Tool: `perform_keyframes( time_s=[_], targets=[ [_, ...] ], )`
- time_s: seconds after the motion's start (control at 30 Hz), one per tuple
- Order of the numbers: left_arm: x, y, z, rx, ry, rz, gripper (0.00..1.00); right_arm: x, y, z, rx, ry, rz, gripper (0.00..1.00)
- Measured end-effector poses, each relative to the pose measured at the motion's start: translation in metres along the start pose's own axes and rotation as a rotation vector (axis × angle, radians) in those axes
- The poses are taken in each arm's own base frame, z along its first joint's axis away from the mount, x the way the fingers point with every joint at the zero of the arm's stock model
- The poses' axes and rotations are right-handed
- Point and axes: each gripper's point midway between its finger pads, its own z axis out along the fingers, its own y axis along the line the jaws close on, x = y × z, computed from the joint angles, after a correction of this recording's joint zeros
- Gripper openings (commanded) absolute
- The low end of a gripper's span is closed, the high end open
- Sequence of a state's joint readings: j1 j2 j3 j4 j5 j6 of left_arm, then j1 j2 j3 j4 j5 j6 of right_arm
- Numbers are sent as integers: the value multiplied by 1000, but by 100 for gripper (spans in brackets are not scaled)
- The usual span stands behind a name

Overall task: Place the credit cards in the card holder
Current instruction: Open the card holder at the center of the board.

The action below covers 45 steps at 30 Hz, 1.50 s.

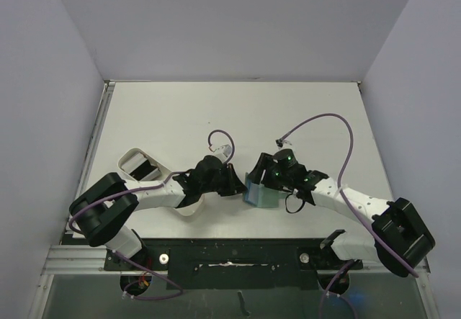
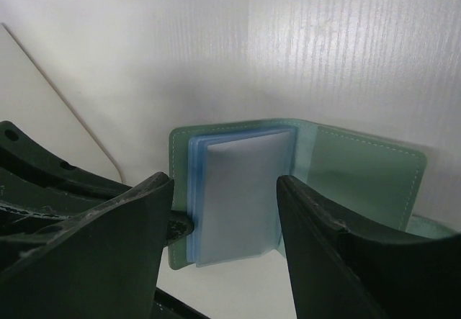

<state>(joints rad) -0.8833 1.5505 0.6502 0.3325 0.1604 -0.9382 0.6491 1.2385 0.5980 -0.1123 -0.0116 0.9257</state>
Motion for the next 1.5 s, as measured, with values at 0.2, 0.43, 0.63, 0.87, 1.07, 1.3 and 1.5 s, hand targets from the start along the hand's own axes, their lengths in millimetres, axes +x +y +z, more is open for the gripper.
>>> perform_keyframes(
  time_s=[0.2,0.43,0.63,0.87,1.07,1.3,1.5],
  targets=[
    [0,0,0,1,-1,0,0,2,-1,4,5,6,0,60],
    [0,-1,0,3,-2,0,0,9,-6,8,19,23,0,57],
    [-1,-1,0,3,-2,0,0,9,-7,8,16,22,-1,57],
    [0,-1,0,2,-2,0,0,10,-8,9,21,20,-1,57],
    [0,0,0,0,0,0,0,8,-11,9,35,9,-1,62],
    [0,0,0,-1,0,0,0,8,-12,9,43,7,-1,62],
    [0,0,0,0,0,1,0,6,-13,2,49,-3,2,62]
  ],
)
